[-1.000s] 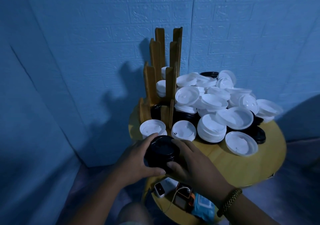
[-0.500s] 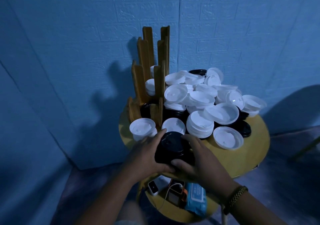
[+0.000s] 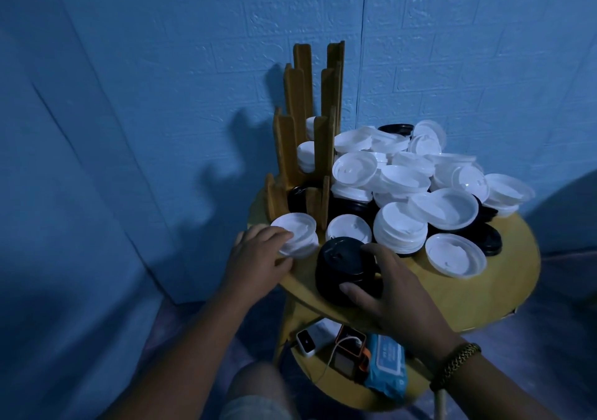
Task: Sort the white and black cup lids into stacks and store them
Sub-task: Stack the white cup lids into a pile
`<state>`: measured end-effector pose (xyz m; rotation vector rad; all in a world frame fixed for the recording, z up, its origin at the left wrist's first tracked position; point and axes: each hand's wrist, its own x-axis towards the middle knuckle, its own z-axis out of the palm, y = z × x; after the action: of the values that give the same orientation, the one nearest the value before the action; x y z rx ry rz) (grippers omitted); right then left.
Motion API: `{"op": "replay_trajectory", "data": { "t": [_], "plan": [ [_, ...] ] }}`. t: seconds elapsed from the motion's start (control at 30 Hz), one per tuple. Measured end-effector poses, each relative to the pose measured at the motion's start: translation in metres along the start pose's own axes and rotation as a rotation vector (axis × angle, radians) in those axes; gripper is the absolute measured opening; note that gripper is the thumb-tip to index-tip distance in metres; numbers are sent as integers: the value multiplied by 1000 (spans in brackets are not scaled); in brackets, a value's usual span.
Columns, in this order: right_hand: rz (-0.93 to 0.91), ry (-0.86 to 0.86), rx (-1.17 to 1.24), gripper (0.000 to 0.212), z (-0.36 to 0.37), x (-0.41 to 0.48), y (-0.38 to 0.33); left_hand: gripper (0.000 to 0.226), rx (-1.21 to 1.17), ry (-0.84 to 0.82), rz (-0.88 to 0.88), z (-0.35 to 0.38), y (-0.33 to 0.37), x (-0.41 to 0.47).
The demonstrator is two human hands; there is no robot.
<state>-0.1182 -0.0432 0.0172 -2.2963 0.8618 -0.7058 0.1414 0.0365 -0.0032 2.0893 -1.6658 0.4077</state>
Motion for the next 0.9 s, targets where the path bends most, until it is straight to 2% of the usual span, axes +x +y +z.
{"op": "replay_trajectory", "data": {
  "t": [0.1, 0.23, 0.37, 0.57, 0.9],
  "plan": [
    [1, -8, -2, 68, -1, 0, 0, 47, -18, -21, -11, 1, 4, 8],
    [5, -9, -4, 68, -3, -1, 0, 35, -134, -17, -47, 4, 8, 9],
    [9, 3, -9, 69, -5, -3, 4, 40, -183, -116, -122, 4, 18, 8],
    [20, 15, -27, 70, -7, -7, 7, 36, -249, -35, -97, 9, 23, 15],
    [9, -8, -36, 70, -7, -3, 6, 37, -314, -34, -123, 9, 21, 12]
  ]
}}
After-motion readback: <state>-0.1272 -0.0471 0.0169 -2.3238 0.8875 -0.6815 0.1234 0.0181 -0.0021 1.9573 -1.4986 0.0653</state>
